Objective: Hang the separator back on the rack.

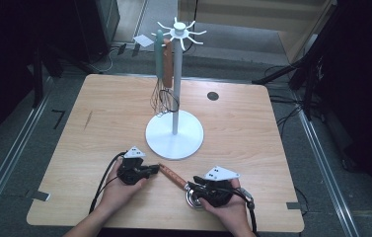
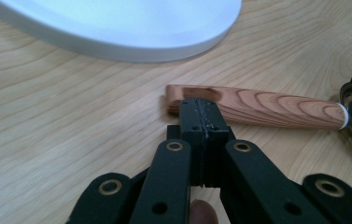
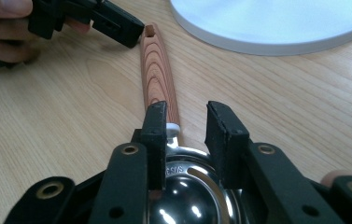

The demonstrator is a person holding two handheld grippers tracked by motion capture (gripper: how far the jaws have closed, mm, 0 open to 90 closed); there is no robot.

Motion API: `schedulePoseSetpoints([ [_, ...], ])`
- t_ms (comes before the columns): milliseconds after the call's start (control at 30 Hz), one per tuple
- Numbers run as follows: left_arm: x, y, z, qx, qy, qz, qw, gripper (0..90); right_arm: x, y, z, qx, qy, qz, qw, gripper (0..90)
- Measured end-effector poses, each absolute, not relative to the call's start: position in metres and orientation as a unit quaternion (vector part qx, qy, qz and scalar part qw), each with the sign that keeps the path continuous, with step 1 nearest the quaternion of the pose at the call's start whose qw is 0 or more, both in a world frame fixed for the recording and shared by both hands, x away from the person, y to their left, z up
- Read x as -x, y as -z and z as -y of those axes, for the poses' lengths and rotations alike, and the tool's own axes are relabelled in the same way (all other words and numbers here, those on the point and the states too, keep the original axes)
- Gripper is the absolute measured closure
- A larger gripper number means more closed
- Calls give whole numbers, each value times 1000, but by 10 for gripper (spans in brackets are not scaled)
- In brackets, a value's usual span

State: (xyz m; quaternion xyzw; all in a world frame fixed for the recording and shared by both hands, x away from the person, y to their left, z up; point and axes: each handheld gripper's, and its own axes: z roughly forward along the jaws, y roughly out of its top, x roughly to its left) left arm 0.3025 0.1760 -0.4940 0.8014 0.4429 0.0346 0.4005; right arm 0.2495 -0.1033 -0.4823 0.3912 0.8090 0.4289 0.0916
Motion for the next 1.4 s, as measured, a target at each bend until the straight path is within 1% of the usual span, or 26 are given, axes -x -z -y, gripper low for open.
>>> schedulePoseSetpoints([
  [167, -303, 495, -163, -801, -43, -438, 405, 900, -249, 479, 96, -385, -421, -816, 93, 687],
  [233, -304, 496, -160, -802, -43, -437, 404, 900, -252, 479, 91, -390, -418, -816, 86, 666],
  [300, -304, 496, -159, -803, -41, -436, 405, 900, -255, 480, 86, -394, -413, -817, 82, 622],
  [367, -304, 496, -156, -802, -40, -435, 407, 900, -258, 480, 82, -398, -405, -819, 80, 612],
  [533, -303, 496, -151, -805, -43, -429, 408, 900, -267, 477, 74, -408, -388, -823, 78, 618],
  [633, -302, 496, -155, -806, -42, -429, 405, 900, -272, 476, 72, -415, -375, -826, 67, 621],
  [733, -302, 493, -165, -805, -44, -431, 406, 887, -275, 480, 70, -412, -359, -835, 63, 632],
  [833, -302, 487, -185, -797, -50, -437, 415, 862, -274, 484, 67, -405, -348, -843, 72, 663],
  [900, -304, 483, -203, -787, -57, -446, 423, 799, -273, 485, 65, -402, -343, -845, 81, 676],
  [967, -308, 480, -224, -773, -67, -460, 432, 676, -273, 487, 65, -399, -340, -847, 85, 688],
  [1000, -309, 479, -235, -766, -83, -470, 431, 604, -273, 488, 65, -397, -342, -847, 87, 690],
  [1033, -311, 479, -244, -758, -106, -485, 423, 505, -273, 488, 66, -395, -342, -848, 88, 692],
  [1067, -314, 480, -254, -748, -126, -502, 415, 441, -272, 487, 66, -395, -341, -849, 87, 693],
  [1167, -321, 480, -282, -713, -148, -546, 414, 380, -270, 487, 69, -390, -335, -852, 92, 694],
  [1200, -322, 480, -289, -701, -155, -560, 415, 373, -270, 486, 70, -394, -334, -851, 89, 694],
  [1300, -325, 481, -307, -673, -165, -587, 418, 374, -269, 487, 79, -396, -336, -850, 88, 694],
  [1400, -327, 483, -315, -665, -183, -597, 409, 372, -267, 488, 90, -404, -338, -846, 87, 694],
])
